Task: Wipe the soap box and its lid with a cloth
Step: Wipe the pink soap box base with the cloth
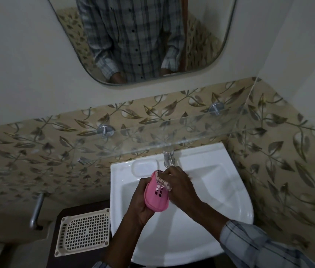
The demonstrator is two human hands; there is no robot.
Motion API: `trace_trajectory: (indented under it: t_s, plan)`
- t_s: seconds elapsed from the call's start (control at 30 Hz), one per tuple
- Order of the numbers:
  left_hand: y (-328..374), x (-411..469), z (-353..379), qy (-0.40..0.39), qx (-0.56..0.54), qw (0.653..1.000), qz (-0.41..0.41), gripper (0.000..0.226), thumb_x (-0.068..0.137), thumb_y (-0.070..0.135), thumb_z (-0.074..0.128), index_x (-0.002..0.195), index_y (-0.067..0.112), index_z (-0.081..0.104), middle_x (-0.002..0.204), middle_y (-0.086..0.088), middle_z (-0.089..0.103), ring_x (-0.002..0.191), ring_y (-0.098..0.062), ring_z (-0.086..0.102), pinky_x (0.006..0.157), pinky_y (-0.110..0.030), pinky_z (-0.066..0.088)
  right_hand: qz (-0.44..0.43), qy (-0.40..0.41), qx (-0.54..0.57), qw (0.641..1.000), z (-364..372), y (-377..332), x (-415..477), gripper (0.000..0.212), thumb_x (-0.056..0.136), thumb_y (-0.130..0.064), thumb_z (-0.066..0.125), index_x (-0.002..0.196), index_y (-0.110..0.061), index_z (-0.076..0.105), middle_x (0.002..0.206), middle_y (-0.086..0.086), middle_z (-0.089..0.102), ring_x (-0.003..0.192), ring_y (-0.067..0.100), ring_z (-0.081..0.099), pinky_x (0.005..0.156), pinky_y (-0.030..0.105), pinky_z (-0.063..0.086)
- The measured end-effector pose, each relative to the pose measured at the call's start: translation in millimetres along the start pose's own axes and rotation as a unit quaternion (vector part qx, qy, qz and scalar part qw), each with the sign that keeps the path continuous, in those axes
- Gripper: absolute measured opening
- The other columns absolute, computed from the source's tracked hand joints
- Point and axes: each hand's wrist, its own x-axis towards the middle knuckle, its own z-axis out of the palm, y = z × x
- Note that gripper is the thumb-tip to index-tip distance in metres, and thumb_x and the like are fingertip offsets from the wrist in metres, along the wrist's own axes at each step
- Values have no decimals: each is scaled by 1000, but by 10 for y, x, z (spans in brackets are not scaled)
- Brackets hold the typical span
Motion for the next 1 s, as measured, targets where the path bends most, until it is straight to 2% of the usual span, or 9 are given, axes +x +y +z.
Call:
trace_trajectory:
  t_s: [0.1, 0.23, 0.37, 0.53, 0.67, 0.73, 0.83, 0.93, 1.0]
  plan:
    - [-7, 8, -9, -2, -28, 1000, -12, 42, 87, 33, 54, 95, -1, 77, 91, -21, 74, 81, -33, 72, 76, -41, 61, -107, -48, -13, 993, 97, -97, -105, 38, 75, 2, 66, 110, -10, 73, 101, 13, 70, 91, 34, 67, 80, 38, 55]
    - [-26, 18, 1, -4, -15, 1000, 15, 42, 87, 33, 57, 113, 1, 69, 107, -22, 69, 95, -33, 64, 89, -46, 49, 101, 24, 13, 994, 104, -28, 42, 9, 94, -29, 60, 99, -27, 66, 97, -1, 61, 93, 22, 60, 76, 30, 51]
    - [64, 22, -19, 18, 18, 999, 31, 46, 91, 32, 56, 123, 0, 62, 112, -23, 64, 98, -34, 61, 91, -47, 47, 10, -20, -37, 999, 127, -134, 60, 28, 85, -5, 66, 112, -12, 65, 101, 10, 63, 93, 27, 60, 73, 34, 54]
    - [70, 73, -6, 57, 35, 995, 80, 42, 97, 34, 52, 124, 4, 61, 94, -17, 71, 89, -31, 65, 76, -44, 55, 152, -56, -50, 986, 62, -103, 90, 17, 88, -13, 60, 103, -9, 68, 101, 12, 64, 91, 29, 66, 77, 31, 54]
    - [52, 85, 80, 48, 45, 996, 67, 38, 99, 32, 51, 119, 2, 63, 88, -15, 76, 79, -28, 72, 66, -40, 60, 109, -9, -3, 994, 53, -164, 185, 24, 93, -9, 57, 116, -6, 62, 109, 12, 59, 99, 24, 60, 88, 32, 50]
    - [48, 93, 67, 47, 42, 995, 80, 33, 97, 32, 53, 113, 5, 65, 86, -14, 78, 74, -25, 76, 62, -38, 61, 111, -43, -23, 993, 33, -163, 210, 21, 95, -11, 55, 115, -7, 61, 111, 12, 59, 101, 26, 60, 88, 35, 52]
    - [-45, 82, 72, 61, 43, 992, 101, 33, 92, 34, 58, 111, 9, 68, 89, -13, 78, 78, -25, 75, 67, -38, 60, 206, -116, -30, 971, 16, -196, 194, 22, 93, -16, 60, 111, -6, 63, 113, 14, 63, 103, 30, 64, 89, 38, 54]
    - [-77, 139, 114, 82, 17, 991, 101, 32, 99, 34, 52, 111, 9, 67, 91, -15, 78, 86, -29, 72, 71, -40, 60, 195, -96, 11, 976, 9, -264, 194, 18, 90, -14, 57, 103, -4, 65, 103, 17, 63, 97, 34, 62, 83, 39, 51]
    - [-16, 128, 69, 83, -14, 992, 93, 36, 100, 34, 49, 114, 5, 64, 93, -17, 72, 87, -28, 67, 72, -40, 56, 223, -158, 72, 959, -66, -227, 161, 19, 87, -18, 61, 95, -4, 69, 94, 16, 70, 89, 30, 67, 76, 34, 53]
